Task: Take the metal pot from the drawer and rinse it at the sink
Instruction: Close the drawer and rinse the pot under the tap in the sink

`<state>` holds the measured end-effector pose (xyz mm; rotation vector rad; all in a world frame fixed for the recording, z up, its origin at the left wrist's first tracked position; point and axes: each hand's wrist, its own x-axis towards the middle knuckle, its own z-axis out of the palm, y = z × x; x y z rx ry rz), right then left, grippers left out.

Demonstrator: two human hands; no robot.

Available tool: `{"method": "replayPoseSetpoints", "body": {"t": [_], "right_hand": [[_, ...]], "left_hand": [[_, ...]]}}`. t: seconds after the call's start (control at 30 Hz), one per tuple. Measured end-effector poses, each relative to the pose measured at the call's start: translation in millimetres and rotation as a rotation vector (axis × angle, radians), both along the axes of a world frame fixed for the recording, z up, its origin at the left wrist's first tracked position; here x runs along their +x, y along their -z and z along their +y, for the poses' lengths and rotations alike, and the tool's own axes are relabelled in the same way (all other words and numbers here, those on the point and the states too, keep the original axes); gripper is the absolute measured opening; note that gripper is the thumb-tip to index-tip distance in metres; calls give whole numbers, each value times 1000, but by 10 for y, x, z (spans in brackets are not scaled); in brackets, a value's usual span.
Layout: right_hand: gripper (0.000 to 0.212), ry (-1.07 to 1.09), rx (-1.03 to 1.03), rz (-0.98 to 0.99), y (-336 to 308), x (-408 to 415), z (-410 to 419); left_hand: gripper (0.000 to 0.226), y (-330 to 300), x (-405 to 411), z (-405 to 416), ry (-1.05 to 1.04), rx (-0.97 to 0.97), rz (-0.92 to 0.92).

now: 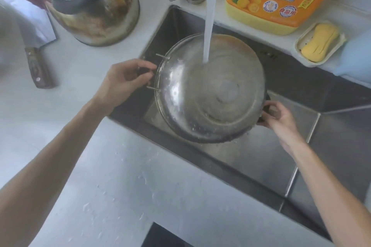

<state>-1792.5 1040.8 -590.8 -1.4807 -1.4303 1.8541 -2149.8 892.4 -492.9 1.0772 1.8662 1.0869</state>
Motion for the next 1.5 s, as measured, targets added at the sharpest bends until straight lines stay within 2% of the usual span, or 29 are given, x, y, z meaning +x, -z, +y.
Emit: {"method": "replayPoseSetpoints", "body": {"t": [0.1,0.2,0.43,0.63,0.7,0.77,0.9,0.97,1.1,1.23,1.27,1.37,1.5], "right_hand": [[45,-8,-93,-20,202,-107,-179],[10,-18,-151,-44,241,-211,-240],[24,194,-166,-43,51,-212,141],[19,88,92,-88,-352,-150,558],[20,49,165,-78,-455,-127,603],[21,49,215,-47,-513,-114,595],[15,65,216,-9,-481,-30,477],[21,66,186,-18,-384,25,396],[26,61,65,0,-111,20,186],[54,36,-63,-23,134,-74,-30],[51,22,-72,-37,179,-97,-72],[11,1,-97,-71,229,-163,-128],[7,49,-73,-134,165,-138,20]], "left_hand": [[22,-173,-1,141,-25,36,-8],[23,-243,16,288,-74,3,17],[13,-22,26,163,-109,-210,-40],[11,445,148,-64,15,-411,-144],[19,607,230,-93,68,-464,-177],[25,746,283,-104,94,-481,-132],[30,758,198,-89,67,-399,46],[33,649,127,-78,45,-317,99],[25,330,26,-25,18,-143,146],[16,-7,-1,56,40,-20,128],[15,-70,-1,71,45,-3,123],[12,-160,-4,102,47,-5,112],[9,-5,7,87,7,-81,75]]}}
